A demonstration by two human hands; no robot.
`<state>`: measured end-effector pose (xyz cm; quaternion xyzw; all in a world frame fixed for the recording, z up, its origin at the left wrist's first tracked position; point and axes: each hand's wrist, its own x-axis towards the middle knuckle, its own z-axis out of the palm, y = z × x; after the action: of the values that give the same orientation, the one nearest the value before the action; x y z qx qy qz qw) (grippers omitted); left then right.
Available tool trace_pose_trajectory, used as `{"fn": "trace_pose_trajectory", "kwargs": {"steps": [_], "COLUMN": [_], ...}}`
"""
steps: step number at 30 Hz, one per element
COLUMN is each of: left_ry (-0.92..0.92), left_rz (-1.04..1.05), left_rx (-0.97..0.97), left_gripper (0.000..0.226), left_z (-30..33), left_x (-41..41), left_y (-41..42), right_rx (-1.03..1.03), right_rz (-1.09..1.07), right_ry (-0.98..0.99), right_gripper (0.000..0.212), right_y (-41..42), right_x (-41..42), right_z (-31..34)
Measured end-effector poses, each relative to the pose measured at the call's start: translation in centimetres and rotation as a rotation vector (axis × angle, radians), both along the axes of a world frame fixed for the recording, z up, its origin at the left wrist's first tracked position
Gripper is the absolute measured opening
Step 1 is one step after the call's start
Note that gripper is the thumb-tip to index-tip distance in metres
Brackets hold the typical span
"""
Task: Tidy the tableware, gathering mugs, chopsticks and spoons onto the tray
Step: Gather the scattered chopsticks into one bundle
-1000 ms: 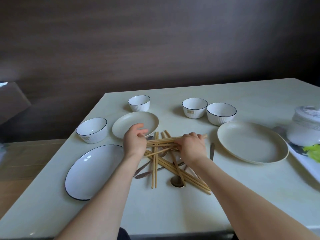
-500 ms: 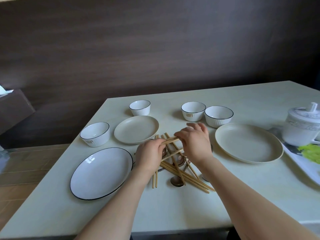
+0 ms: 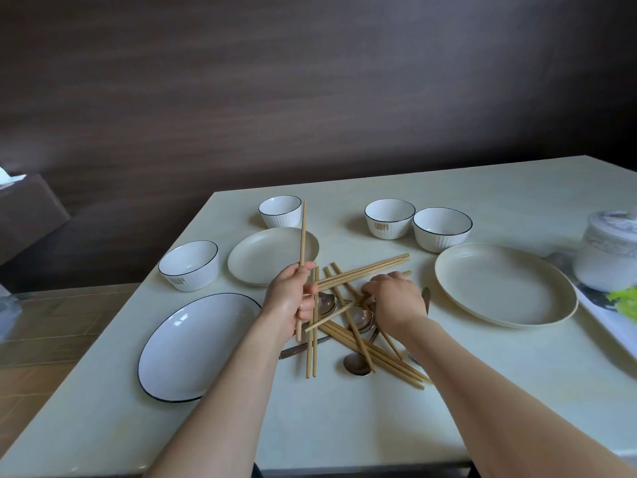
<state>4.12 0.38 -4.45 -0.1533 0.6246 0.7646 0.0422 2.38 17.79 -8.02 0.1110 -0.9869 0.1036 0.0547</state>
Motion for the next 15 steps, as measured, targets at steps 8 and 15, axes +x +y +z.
{"fn": "trace_pose_trajectory", "kwargs": {"steps": [8,15], "left_ry": [-0.107,-0.067], "left_rz": [0.072,0.118], "left_rx": [0.266,0.331], "left_gripper": [0.017,0.017], "left_z": [0.6,0.9], "left_x": [0.3,1.0], "left_y": [-1.0,-1.3], "right_rx": [-0.043,-0.299], "right_rz": [-0.050,-0.143], "right_ry": [0.122,0.510], "right_gripper": [0.022,0.016], "right_y": [0.3,0.3], "right_x": [0.3,-0.4], "right_z": [0.9,1.3]}}
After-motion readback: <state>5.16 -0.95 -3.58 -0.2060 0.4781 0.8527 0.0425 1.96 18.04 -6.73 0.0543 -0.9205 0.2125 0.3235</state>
